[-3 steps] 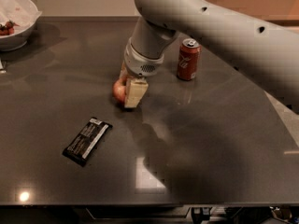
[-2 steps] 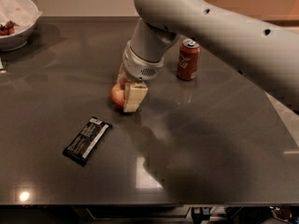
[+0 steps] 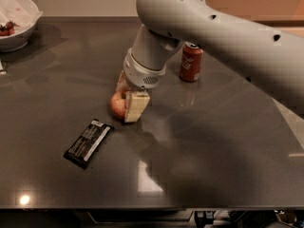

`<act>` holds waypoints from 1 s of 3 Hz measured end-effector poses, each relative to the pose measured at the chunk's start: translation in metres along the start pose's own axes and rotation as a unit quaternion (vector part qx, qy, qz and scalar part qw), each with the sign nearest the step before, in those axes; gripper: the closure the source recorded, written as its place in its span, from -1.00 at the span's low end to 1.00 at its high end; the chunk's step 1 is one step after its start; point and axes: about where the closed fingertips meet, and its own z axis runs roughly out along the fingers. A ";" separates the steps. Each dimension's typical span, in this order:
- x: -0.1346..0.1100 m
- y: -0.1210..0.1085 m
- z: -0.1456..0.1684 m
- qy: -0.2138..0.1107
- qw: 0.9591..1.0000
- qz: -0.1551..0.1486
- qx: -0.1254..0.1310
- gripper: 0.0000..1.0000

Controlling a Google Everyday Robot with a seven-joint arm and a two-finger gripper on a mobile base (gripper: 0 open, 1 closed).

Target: Move apple near rxbar chocolate

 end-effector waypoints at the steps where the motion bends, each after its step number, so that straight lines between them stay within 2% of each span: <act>1: -0.004 0.006 0.001 -0.008 1.000 -0.005 -0.006 -0.31; 2: -0.005 0.009 0.003 -0.011 1.000 -0.008 -0.010 -0.74; 3: -0.005 0.012 0.007 -0.015 1.000 -0.007 -0.013 -1.00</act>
Offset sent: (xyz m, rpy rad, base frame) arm -0.0133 0.0022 -0.0047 0.0175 0.0291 0.0306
